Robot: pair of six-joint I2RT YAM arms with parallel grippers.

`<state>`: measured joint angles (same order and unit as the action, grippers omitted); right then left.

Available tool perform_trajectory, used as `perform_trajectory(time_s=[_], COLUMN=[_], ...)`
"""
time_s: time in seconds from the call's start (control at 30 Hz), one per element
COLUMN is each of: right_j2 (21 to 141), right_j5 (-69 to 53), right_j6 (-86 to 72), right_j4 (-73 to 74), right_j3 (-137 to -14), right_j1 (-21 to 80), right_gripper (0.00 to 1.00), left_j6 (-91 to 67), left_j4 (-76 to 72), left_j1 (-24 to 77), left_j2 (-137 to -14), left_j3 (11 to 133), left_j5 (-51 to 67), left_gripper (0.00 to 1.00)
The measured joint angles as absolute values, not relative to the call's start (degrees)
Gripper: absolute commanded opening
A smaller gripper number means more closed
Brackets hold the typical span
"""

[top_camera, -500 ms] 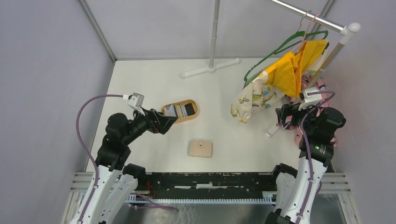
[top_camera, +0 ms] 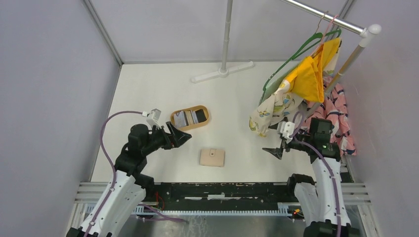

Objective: Put the credit cards into the card holder
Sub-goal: Open the card holder at the center of the board.

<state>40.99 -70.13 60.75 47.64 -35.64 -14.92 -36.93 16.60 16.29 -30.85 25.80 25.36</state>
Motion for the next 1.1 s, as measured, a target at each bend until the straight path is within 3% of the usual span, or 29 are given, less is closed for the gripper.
perform_trajectory(time_s=[0.2, 0.4, 0.53, 0.7, 1.1], right_j2=[41.19, 48.56, 52.88, 55.18, 58.3], right_j5=[-57.6, -47.81, -46.17, -46.68, -47.05], right_j6=[62.17, 60.9, 60.73, 59.61, 60.77], right_j4=[42.26, 36.82, 33.17, 29.06, 26.83], right_j3=[-33.74, -33.28, -32.49, -29.12, -27.24], right_j1=[5.54, 21.65, 27.05, 29.98, 30.48], right_gripper=[0.94, 0.93, 0.92, 0.89, 0.86], left_j6=[-40.86, -45.6, -48.99, -50.74, -49.87], left_j4=[20.01, 22.31, 25.23, 24.05, 9.06], left_j1=[23.55, 45.91, 57.45, 59.57, 57.28], left_j2=[-27.29, -35.2, -43.57, -52.47, -62.39], left_j3=[23.07, 25.1, 27.66, 27.86, 26.04], left_j5=[16.67, -2.52, -15.22, -21.61, -17.19], left_gripper=[0.9, 0.91, 0.83, 0.69, 0.56])
